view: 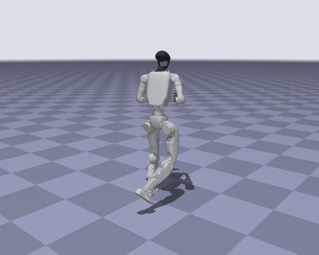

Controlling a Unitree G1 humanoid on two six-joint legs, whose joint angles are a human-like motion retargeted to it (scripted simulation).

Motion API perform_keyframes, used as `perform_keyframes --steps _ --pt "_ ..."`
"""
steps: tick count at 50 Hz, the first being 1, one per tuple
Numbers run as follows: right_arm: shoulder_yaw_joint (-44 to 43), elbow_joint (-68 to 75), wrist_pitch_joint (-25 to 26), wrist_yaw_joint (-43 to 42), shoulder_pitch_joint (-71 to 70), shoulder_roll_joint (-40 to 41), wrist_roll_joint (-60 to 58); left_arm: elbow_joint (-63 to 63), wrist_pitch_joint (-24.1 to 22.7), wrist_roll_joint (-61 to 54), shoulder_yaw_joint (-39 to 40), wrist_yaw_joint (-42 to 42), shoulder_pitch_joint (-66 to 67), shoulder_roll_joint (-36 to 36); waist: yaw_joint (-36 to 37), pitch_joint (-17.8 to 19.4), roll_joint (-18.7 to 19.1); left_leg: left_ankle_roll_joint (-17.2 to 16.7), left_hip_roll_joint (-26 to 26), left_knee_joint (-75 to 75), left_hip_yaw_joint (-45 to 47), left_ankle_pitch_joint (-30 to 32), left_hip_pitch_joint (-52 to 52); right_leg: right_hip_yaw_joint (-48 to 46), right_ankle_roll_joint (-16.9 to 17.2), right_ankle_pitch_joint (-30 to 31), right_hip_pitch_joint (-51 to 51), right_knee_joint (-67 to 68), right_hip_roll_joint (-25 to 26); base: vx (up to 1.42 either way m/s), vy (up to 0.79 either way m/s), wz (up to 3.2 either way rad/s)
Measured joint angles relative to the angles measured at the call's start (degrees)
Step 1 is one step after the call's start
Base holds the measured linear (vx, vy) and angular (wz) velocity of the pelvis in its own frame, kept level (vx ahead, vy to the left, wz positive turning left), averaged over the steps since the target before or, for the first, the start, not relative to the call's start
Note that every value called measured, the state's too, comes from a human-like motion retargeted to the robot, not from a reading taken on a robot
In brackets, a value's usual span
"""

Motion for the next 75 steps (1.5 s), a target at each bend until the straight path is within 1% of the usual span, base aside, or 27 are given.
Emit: perform_keyframes --steps 2,5,8,12,15,18,20,22,25,28,30,33,35,37,40,43,48,50,55,58,60,62,63,65,70,73,75 --pt "-3.0 1.5 -0.2 2.1 6.1 -1.3 3.0 1.3 -0.5 4.5 -5.8 1.5 -15.1 -1.5 -2.9 -2.3 -2.7 0.5 -2.1 1.3 -1.4 -1.5 -0.7 2.4 -0.5 -4.7 -11.2 8.1 -1.0 1.10 0.02 1.02" --pt "-7.6 -1.0 -0.4 7.4 16.2 -6.7 15.5 -0.5 -0.2 6.0 -8.7 2.3 -32.4 -2.5 -9.9 -9.6 -2.8 0.2 -2.9 -3.1 -5.3 2.1 -0.3 2.4 0.4 -6.1 -24.4 2.6 0.6 1.16 -0.04 1.26" --pt "-11.1 -2.5 0.6 9.4 24.2 -12.0 19.8 -3.2 -0.4 8.0 -9.4 6.5 -42.4 -3.8 -15.6 -14.5 -1.8 0.0 -3.2 -9.2 -9.9 11.5 3.8 -4.9 3.2 0.7 -25.9 -23.2 -0.2 1.25 -0.20 1.28" --pt "-14.7 -2.9 3.4 11.7 28.6 -13.3 18.9 -7.7 -2.4 5.4 -9.5 10.6 -45.3 -6.9 -18.5 -13.9 -5.7 1.7 -7.3 -13.6 -16.2 24.0 13.6 -15.7 12.6 6.1 -22.9 -49.1 -4.3 1.32 -0.39 0.80" --pt "-16.0 -4.0 4.7 12.7 27.2 -13.0 15.5 -12.2 -2.2 1.4 -7.4 6.9 -38.6 -6.9 -17.2 -11.2 -8.5 5.0 -9.7 -1.9 -18.4 24.7 15.7 -13.6 14.5 8.4 -21.4 -50.0 -7.1 1.23 -0.40 0.07" --pt "-14.0 -1.7 3.8 9.3 18.2 -12.8 14.8 -14.3 -1.1 2.4 -2.9 5.2 -29.0 -3.0 -14.1 -9.7 -6.5 8.5 -5.4 24.8 -15.2 15.9 5.6 -9.8 7.0 1.6 -21.6 -39.5 -5.6 1.07 -0.35 -0.25" --pt "-12.7 1.4 3.1 6.1 8.2 -12.4 11.4 -14.5 -0.8 1.2 -0.1 4.6 -19.3 0.3 -12.4 -9.0 -4.9 10.5 -2.5 37.2 -15.7 10.3 -1.7 -9.5 5.0 -6.5 -22.5 -29.7 -4.0 1.04 -0.33 -0.14" --pt "-12.2 2.5 3.2 3.9 -2.5 -11.1 6.2 -14.1 -0.6 -6.9 2.7 2.4 -5.9 2.5 -11.3 -9.3 -5.0 11.7 -2.4 41.3 -16.0 7.1 -9.4 -9.1 5.5 -8.6 -22.3 -27.0 -2.7 1.04 -0.33 -0.27" --pt "-11.0 -1.9 2.8 1.9 -10.5 -4.7 8.7 -15.4 -1.4 -17.9 9.3 0.9 16.8 6.8 -7.5 -10.8 -9.0 11.7 -4.9 30.1 -11.4 5.9 -14.5 -5.3 6.7 -4.8 -18.6 -31.4 -2.5 1.12 -0.26 -1.06" --pt "-8.9 -9.7 1.5 2.4 -9.7 0.5 15.6 -16.0 -2.1 -20.2 19.3 1.4 36.7 11.5 -0.1 -11.5 -12.7 6.8 -6.4 0.7 -2.9 11.2 -9.5 1.8 8.6 4.1 -13.3 -36.4 -2.3 1.19 -0.09 -1.98" --pt "-8.1 -14.2 1.7 5.5 -8.6 0.6 17.6 -15.3 -0.9 -21.2 26.2 -0.4 46.5 11.6 2.6 -11.5 -11.1 0.6 -5.1 -18.0 1.8 14.9 -5.2 5.9 9.1 9.6 -7.8 -39.8 0.3 1.19 0.06 -1.73" --pt "-7.1 -17.6 2.6 11.9 -4.0 -1.2 20.4 -14.5 -0.4 -16.9 28.6 -1.5 50.0 10.4 0.3 -11.7 -6.5 -6.5 -2.0 -28.3 3.0 14.9 -5.6 10.2 7.5 12.7 -0.1 -41.1 3.8 1.15 0.12 -0.54" --pt "-5.6 -17.0 2.9 13.7 -0.3 -1.5 20.2 -13.9 -0.6 -10.7 25.0 0.7 44.5 12.0 -2.5 -9.5 -3.5 -7.1 0.2 -27.4 0.9 17.3 -4.9 9.5 5.5 9.4 2.8 -34.2 5.0 1.05 0.11 0.21" --pt "-3.7 -11.6 1.6 10.4 0.8 -1.4 12.3 -10.3 -1.6 -5.9 17.0 2.0 32.0 14.5 -5.7 -6.2 -3.1 -3.2 1.0 -18.1 -2.2 16.0 -5.4 5.1 2.4 1.9 0.5 -19.2 2.8 0.94 0.05 0.49" --pt "-2.9 -1.3 1.3 5.2 3.3 -1.7 3.4 -3.6 -2.8 -7.3 4.9 6.1 9.8 16.1 -10.9 -2.0 -5.1 2.5 -0.2 1.4 -3.3 4.4 -7.8 4.0 -0.7 -8.8 -7.0 2.1 -3.0 0.87 0.04 0.20" --pt "-6.9 -1.1 0.6 7.6 10.0 -5.1 5.8 -1.9 -2.7 2.9 1.8 7.1 -8.3 16.5 -17.0 -3.1 -5.1 2.1 -0.4 4.9 -1.3 0.5 -5.0 8.0 0.0 -11.6 -16.2 7.3 -1.6 0.89 0.04 -0.30" --pt "-14.0 -7.6 -0.8 9.3 19.1 -14.2 13.4 -5.6 -7.4 -8.9 2.8 10.7 -18.0 6.6 -31.1 -11.6 -1.3 2.0 -2.4 -7.8 1.7 9.3 4.9 3.7 4.5 -3.5 -24.8 -18.9 1.8 0.95 -0.02 -0.62" --pt "-16.4 -8.8 2.0 11.0 20.0 -15.6 20.7 -5.6 -5.9 -9.2 2.5 13.0 -20.6 4.5 -35.5 -13.1 -1.2 2.3 -5.5 -10.9 2.0 15.0 8.4 -1.4 7.5 2.3 -24.9 -35.0 1.5 0.98 -0.09 -0.94" --pt "-24.0 -7.6 4.3 11.0 25.2 -14.8 17.9 -7.0 -2.5 -7.7 -1.4 7.7 -20.6 2.5 -39.3 -15.1 -8.4 0.9 -15.0 -3.8 -6.2 23.8 16.3 -16.9 15.7 13.1 -23.5 -47.5 -0.4 1.00 -0.08 -1.42" --pt "-24.7 -5.1 4.2 6.5 24.1 -11.9 12.9 -6.0 -0.1 -5.7 -3.2 5.1 -20.0 3.0 -38.0 -14.6 -12.2 2.3 -12.5 18.4 -0.1 19.8 11.5 -12.3 8.9 6.9 -21.5 -45.1 0.7 0.85 -0.03 -1.98" --pt "-22.2 -2.3 3.2 1.3 18.8 -10.3 11.0 -3.1 1.0 -3.4 -3.7 4.8 -18.8 3.2 -37.1 -12.7 -12.0 5.0 -4.2 35.0 5.4 15.7 7.1 -7.8 2.5 -3.3 -22.8 -36.7 2.5 0.70 0.00 -2.10" --pt "-18.4 0.5 2.4 -2.7 8.5 -10.1 9.5 1.8 1.4 -3.1 -1.8 8.7 -13.9 3.0 -37.7 -10.3 -9.8 8.1 2.9 47.7 3.7 13.2 -0.4 -3.3 -0.5 -8.1 -23.4 -32.0 6.2 0.59 -0.01 -2.24" --pt "-17.1 0.8 2.3 -3.4 3.3 -10.0 8.6 3.9 1.1 -4.0 0.2 13.6 -9.6 2.8 -37.9 -9.4 -9.1 8.8 4.1 51.3 1.1 12.2 -4.2 -0.9 0.4 -8.7 -24.1 -28.9 7.7 0.57 -0.03 -2.66" --pt "-15.2 -1.6 2.1 0.0 -4.8 -8.4 7.9 3.1 0.0 -9.9 5.0 10.5 1.4 2.6 -37.2 -8.5 -8.8 8.6 2.9 52.9 -5.0 10.6 -11.2 5.5 0.4 -7.2 -22.0 -29.6 10.8 0.57 -0.09 -3.24" --pt "-9.0 -13.6 3.6 7.3 -6.3 -1.8 17.9 -6.7 0.0 -19.4 15.0 3.4 29.8 10.8 -16.7 -12.4 -19.7 7.2 -5.5 27.3 -6.4 10.7 -13.5 29.3 9.9 8.8 -12.7 -40.7 8.3 0.63 -0.14 -4.75" --pt "-4.7 -16.9 5.0 11.6 -7.7 -5.2 20.7 -8.9 0.2 -22.8 19.1 -0.6 40.4 15.8 -3.4 -12.4 -23.2 2.9 -4.7 4.1 -4.1 12.6 -9.4 37.9 17.0 16.3 -9.5 -43.7 6.8 0.63 -0.07 -4.90" --pt "-2.6 -17.8 5.6 13.5 -9.2 -7.5 21.0 -9.5 0.6 -23.2 20.4 -2.6 44.1 18.2 1.3 -11.8 -22.2 -1.9 -1.3 -8.4 -5.6 12.1 -6.7 36.7 17.5 17.1 -6.8 -43.8 8.9 0.59 -0.09 -3.83"
